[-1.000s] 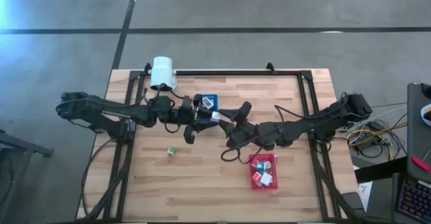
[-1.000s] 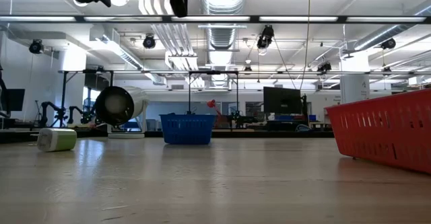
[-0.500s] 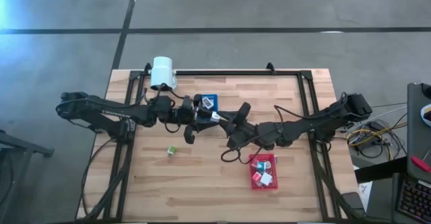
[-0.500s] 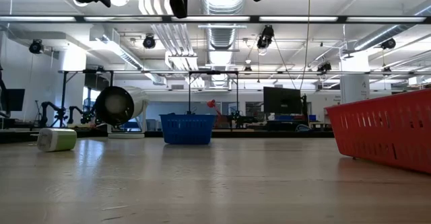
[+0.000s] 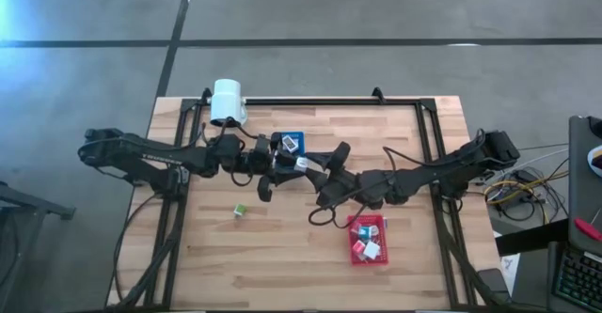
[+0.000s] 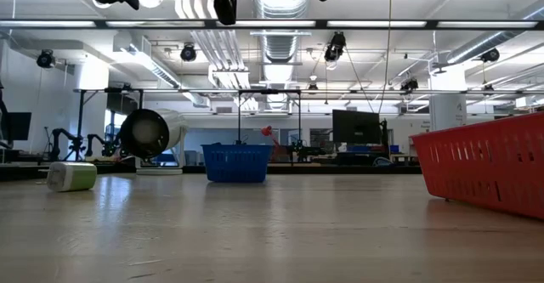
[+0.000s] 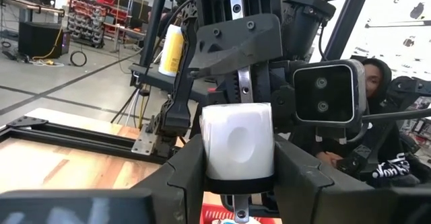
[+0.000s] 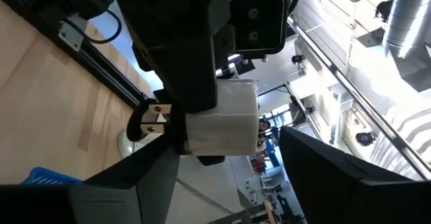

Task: Pick & Place Office items
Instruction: Put the white and black charger adapter into the red bin

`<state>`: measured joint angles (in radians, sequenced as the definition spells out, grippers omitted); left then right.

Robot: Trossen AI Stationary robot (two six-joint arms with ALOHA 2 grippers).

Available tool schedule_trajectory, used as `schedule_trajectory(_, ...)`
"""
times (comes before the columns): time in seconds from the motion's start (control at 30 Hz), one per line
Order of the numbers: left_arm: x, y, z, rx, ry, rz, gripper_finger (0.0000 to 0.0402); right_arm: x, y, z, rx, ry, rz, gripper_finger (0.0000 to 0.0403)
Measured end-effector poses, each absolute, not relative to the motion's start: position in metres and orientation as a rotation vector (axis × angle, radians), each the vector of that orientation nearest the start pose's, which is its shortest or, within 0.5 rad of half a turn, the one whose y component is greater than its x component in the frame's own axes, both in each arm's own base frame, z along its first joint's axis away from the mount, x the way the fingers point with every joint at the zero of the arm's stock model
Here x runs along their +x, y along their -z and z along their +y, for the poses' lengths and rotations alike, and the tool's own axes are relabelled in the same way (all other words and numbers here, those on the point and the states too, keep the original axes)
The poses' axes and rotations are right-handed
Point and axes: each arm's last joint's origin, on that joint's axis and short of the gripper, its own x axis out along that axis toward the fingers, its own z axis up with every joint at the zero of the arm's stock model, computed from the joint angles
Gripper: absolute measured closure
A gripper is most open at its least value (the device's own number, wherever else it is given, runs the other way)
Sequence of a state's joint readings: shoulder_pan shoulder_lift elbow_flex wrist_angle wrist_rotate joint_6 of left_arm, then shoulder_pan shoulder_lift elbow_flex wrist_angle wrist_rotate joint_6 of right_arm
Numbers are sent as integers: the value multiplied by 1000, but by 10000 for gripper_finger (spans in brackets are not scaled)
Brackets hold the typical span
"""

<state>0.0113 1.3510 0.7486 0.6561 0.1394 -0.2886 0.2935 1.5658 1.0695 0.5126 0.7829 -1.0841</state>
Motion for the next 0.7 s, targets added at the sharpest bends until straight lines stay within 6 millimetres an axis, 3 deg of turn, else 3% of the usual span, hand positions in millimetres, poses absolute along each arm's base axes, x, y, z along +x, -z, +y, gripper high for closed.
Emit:
schedule_trajectory(0.2, 295, -277, 2, -309, 114, -34, 269, 345, -301, 84, -1089, 455, 257, 161)
schedule_trajectory(0.47, 294, -275, 8, -342, 87, -25, 269, 357, -286, 86, -1179, 507, 292, 191)
schedule_trajectory(0.7, 294, -274, 8, -343, 79, -19, 269, 359, -285, 86, -1193, 532, 295, 219)
